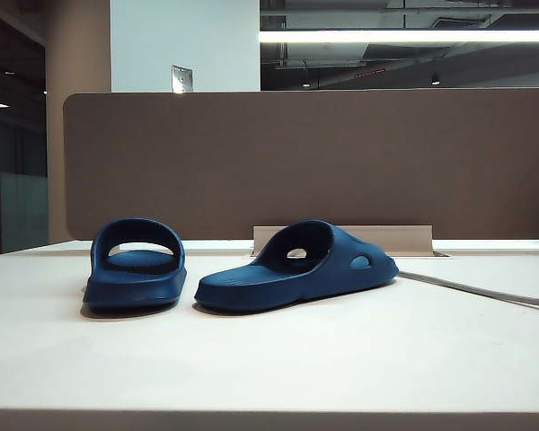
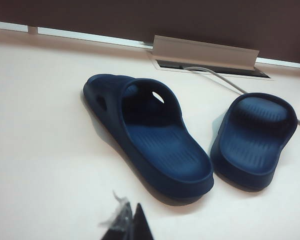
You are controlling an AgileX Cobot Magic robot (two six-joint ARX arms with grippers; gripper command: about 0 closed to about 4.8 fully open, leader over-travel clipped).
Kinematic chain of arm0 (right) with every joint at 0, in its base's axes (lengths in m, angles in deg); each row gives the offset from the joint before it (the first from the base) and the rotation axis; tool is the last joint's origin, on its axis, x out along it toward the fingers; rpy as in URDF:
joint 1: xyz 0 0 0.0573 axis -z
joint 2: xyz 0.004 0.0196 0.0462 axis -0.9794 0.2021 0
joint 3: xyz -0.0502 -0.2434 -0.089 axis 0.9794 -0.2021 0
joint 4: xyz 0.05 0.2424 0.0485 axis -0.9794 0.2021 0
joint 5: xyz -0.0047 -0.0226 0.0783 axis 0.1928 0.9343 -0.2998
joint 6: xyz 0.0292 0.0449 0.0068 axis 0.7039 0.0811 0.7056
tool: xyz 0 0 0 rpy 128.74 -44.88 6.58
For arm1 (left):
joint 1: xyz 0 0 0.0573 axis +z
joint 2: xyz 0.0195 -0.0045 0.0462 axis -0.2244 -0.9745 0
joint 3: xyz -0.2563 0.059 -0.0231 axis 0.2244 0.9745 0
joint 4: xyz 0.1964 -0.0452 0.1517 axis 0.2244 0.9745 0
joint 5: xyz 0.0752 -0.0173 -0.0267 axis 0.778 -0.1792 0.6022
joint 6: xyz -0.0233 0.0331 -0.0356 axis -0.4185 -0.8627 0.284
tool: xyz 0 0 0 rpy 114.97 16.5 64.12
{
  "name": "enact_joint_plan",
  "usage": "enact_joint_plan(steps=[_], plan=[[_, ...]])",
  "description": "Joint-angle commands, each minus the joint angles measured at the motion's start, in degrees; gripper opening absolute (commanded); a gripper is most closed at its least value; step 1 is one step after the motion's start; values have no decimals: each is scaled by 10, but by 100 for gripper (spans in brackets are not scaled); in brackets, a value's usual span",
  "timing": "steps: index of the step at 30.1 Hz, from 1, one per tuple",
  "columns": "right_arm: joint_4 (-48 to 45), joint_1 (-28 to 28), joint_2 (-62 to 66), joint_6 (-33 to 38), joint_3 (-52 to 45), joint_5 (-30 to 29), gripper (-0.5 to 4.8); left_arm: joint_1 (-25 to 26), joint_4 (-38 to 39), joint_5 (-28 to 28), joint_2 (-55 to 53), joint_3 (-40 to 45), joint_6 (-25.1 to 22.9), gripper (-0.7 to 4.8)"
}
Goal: Interlock the pair of blue slippers on the table with their fronts facing up.
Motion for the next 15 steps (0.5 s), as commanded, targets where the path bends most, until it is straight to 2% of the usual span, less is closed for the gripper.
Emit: enact_joint_plan(steps=[1,9,15], plan=[[-8,0,0,2,0,1,22,0,-3,1,0,-1,-4,-5],[-8,-1,0,9,0,-2,22,0,-3,1,0,-1,-4,-5],[-8,-1,0,107,0,-4,22,0,-3,1,0,-1,-4,-5]])
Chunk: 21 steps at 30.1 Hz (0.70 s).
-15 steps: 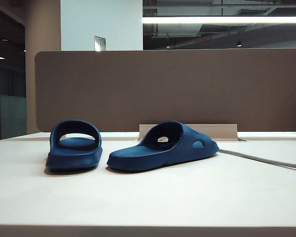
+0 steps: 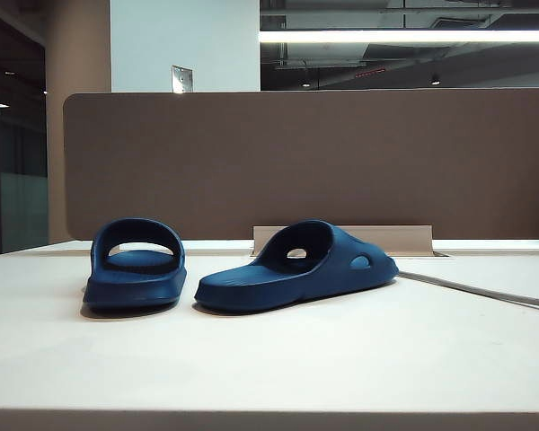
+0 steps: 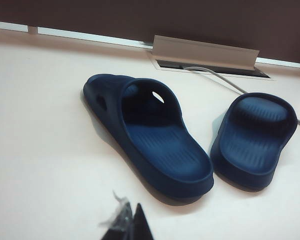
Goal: Interlock the pair of blue slippers on the table with their fronts facing up.
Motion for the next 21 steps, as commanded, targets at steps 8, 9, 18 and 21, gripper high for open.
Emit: enact_joint_plan(steps=[8,9,18,21], plan=[[-9,-1,0,173,0,-16,22,0,-3,1,0,-1,-4,-5],[-9,-1,0,177,0,-22,21,0,-3,1,0,-1,-4,-5],[-16,-1,0,223,15,-85,18,0,-3,1,0,-1,-4,-5],[13,-1,1,224,59,-46,17,0,-3,1,0,-1,-4,-5]])
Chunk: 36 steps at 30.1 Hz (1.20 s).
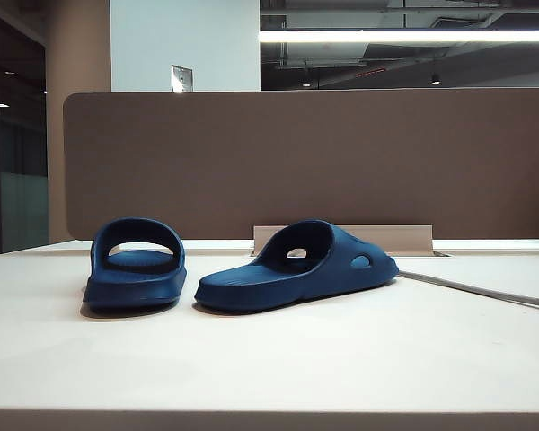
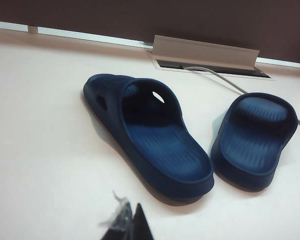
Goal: Interlock the pair of blue slippers on the table with their fronts facing up.
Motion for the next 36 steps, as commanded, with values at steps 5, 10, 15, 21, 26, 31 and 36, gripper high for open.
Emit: enact_joint_plan(steps=[5,10,15,21,26,31,36], plan=[[48,0,24,5,103,79,17,0,-3,0,0,-1,-4,-5],[95,0,115,2,184,93,17,0,-3,-1,0,-1,-4,-5],[104,0,247,-11,259,61,22,0,-3,-1,0,-1,-4,-5],[98,0,448,-11,352,-4,22,0,-3,-1,0,-1,-4,-5],[81,0,607,-10,420,-84,22,0,-3,-1,0,-1,-4,-5],[66,-1,763,-10,509,-146,22,0,-1,-1,0,-1,2,-5],[61,0,851,-10,571,-168,22,0,2,-1,0,-1,3,-5]])
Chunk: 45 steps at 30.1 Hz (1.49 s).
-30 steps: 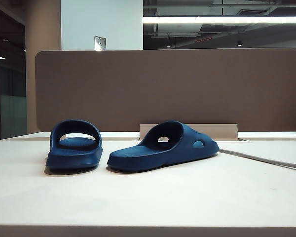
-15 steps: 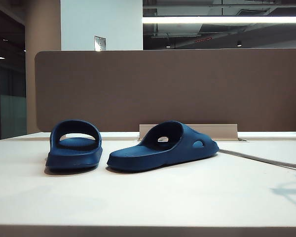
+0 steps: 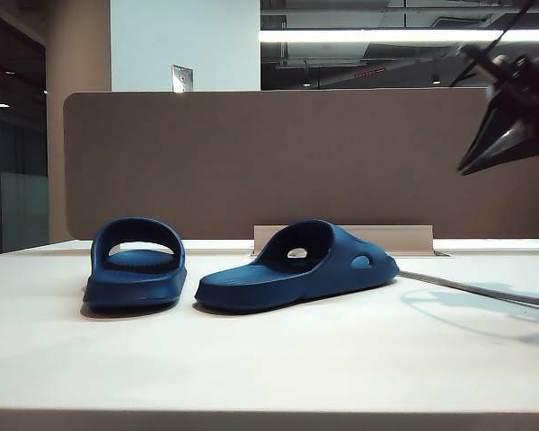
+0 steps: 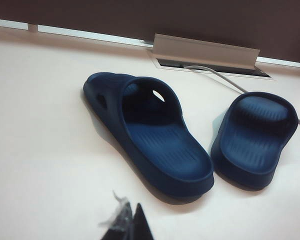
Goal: Interlock the pair of blue slippers on the table with their fronts facing up.
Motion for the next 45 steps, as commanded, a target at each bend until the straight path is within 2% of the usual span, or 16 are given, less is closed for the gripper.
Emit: enact_joint_plan(steps=[1,12,15,22,25,27,30,33,35,39,45], plan=[[-7,0,43,-1,37,-18,22,0,0,0,0,-1,0,-5],[-7,-1,173,1,133,-54,26,0,3,0,0,-1,0,-5],[-9,-1,203,3,151,-70,80,0,3,0,0,-1,0,-5],[-11,-1,281,14,195,-100,91,0,3,0,0,-1,0,-5],[-11,-1,305,15,212,-111,127,0,3,0,0,-1,0,-5],[-12,-2,315,14,219,-110,127,0,3,0,0,-1,0,-5],[-21,-2,325,14,223,-110,181,0,3,1,0,-1,0,-5],[-27,-5,332,12,224,-111,183,0,3,1,0,-1,0,-5],[-21,-10,341,11,235,-111,219,0,3,2,0,-1,0,-5],[-11,-19,361,10,262,-106,221,0,3,2,0,-1,0,-5],[0,-23,362,-6,265,-48,221,0,3,2,0,-1,0,-5]])
